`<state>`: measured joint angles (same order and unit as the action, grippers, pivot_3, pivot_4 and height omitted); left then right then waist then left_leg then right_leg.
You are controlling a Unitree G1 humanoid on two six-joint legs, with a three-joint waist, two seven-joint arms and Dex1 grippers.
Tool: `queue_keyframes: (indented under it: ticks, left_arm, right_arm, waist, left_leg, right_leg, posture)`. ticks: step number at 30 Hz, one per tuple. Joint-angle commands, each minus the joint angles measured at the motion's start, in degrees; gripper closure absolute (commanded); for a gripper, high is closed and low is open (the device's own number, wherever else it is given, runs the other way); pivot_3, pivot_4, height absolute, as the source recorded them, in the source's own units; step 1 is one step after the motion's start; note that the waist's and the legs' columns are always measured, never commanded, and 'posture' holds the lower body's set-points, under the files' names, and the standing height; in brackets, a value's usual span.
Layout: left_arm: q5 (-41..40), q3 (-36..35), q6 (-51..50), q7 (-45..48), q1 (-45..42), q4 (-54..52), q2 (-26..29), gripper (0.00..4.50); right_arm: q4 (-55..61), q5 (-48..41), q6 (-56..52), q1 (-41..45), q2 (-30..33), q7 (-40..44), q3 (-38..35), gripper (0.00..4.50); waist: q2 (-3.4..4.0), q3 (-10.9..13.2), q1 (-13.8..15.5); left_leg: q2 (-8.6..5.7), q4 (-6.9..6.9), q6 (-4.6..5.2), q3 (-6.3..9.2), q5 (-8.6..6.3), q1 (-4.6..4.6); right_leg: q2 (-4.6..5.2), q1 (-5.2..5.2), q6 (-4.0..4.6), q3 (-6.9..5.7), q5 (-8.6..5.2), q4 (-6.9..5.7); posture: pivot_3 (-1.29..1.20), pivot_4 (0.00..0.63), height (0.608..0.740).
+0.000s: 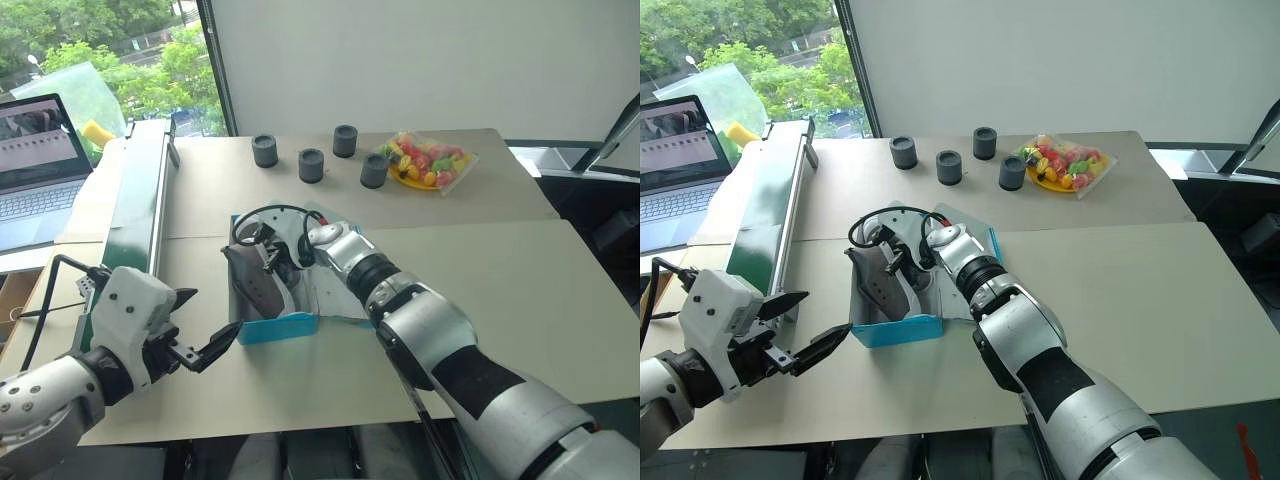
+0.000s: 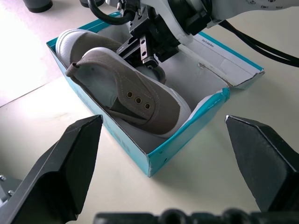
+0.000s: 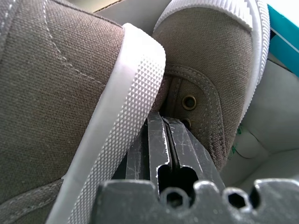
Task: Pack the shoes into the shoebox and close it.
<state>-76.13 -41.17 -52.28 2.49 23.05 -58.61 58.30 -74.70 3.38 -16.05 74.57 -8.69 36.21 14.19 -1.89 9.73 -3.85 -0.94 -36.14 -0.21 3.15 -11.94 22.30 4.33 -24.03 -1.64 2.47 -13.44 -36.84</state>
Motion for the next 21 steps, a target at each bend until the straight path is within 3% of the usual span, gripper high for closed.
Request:
queue_keyframes:
  ticks: [1, 10, 21]
  left_arm:
    - [-3.5, -2.2, 2.8, -2.6, 0.9, -1.4, 1.8, 0.0]
    - [-2.9, 0.5, 5.1, -5.4, -0.4, -1.1, 3.0, 0.0]
    - [1.6, 6.6, 5.2, -3.6, -6.1, 1.5, 2.8, 0.0]
  right_arm:
    - [-2.4, 1.9, -2.6, -5.5, -18.2, 1.9, 1.8, 4.45]
    - [-0.4, 3.5, -5.6, -9.1, -16.0, 10.2, 5.3, 4.45]
    - [8.7, 0.2, -13.5, -10.8, -10.2, 13.4, 4.8, 4.45]
  waist:
    - [0.01, 0.0, 0.0]
    - [0.03, 0.0, 0.0]
    - [-0.01, 0.0, -0.1]
  left_leg:
    - [0.0, 0.0, 0.0, 0.0, 0.0, 0.0]
    - [-0.01, 0.03, 0.0, -0.12, 0.0, -0.02]
    - [-0.01, 0.04, 0.0, -0.18, 0.0, -0.04]
  right_leg:
    - [0.0, 0.0, 0.0, 0.0, 0.0, 0.0]
    - [-0.01, 0.02, 0.0, -0.01, -0.01, 0.03]
    - [-0.04, 0.02, 0.01, 0.0, -0.02, 0.01]
  posture:
    - [0.0, 0.15, 0.74]
    - [0.0, 0.15, 0.74]
    - [0.0, 0.15, 0.74]
